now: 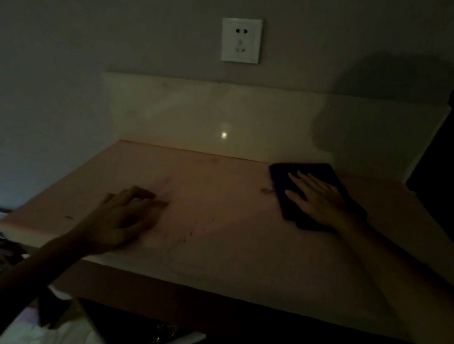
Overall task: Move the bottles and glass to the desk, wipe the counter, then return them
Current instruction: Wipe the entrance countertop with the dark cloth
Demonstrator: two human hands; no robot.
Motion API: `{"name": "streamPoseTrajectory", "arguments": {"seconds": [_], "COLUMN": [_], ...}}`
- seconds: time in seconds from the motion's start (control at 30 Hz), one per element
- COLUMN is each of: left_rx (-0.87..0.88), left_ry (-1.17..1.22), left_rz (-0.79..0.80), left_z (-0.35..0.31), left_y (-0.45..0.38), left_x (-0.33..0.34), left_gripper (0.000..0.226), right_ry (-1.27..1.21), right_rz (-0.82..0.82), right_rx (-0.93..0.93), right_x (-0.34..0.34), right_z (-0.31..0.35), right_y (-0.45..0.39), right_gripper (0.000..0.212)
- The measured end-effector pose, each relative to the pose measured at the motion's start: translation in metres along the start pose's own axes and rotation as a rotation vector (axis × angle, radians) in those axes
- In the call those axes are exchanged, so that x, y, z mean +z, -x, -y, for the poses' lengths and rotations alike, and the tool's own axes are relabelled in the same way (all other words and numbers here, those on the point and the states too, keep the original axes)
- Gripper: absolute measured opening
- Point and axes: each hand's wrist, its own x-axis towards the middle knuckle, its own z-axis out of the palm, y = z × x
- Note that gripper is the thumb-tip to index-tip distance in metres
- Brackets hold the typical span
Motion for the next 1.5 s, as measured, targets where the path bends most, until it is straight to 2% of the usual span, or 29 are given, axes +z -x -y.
{"name": "streamPoseTrajectory", "arguments": {"seconds": [0.43,0.67,0.77,0.97,1.07,1.23,1.37,1.5], "left_rx": [-0.040,-0.050,-0.042,-0.023,0.000,-0.010,0.055,0.056], "left_ry": [0.045,0.074,0.093,0.070,0.059,0.002,-0.013,0.025], "left_rz": [-0.033,-0.021,-0.012,-0.025,-0.031,-0.062,-0.043,-0.078], "left_z": [0.002,0.002,0.004,0.005,0.005,-0.008,-0.059,-0.094], "left_y": [-0.003,-0.006,-0.004,-0.004,-0.002,0.000,-0.013,-0.018], "left_x": [0.003,0.002,0.001,0.003,0.004,0.003,0.010,0.023], "left_gripper": [0.041,0.042,0.043,0.043,0.042,0.043,0.052,0.053], "right_ry": [-0.044,-0.043,-0.065,-0.034,-0.033,-0.039,-0.042,-0.047], "right_rz": [0.118,0.135,0.122,0.108,0.114,0.111,0.081,0.043], "right_rx": [-0.691,-0.824,-0.846,-0.910,-0.850,-0.632,-0.385,-0.128], "right_x": [0.019,0.024,0.024,0.023,0.017,0.006,-0.005,-0.015], "right_z": [0.298,0.414,0.430,0.381,0.329,0.202,0.088,-0.020], "right_y": [-0.191,-0.236,-0.234,-0.187,-0.161,-0.115,-0.063,0.001], "right_gripper": [0.065,0.066,0.062,0.061,0.061,0.061,0.063,0.078]}}
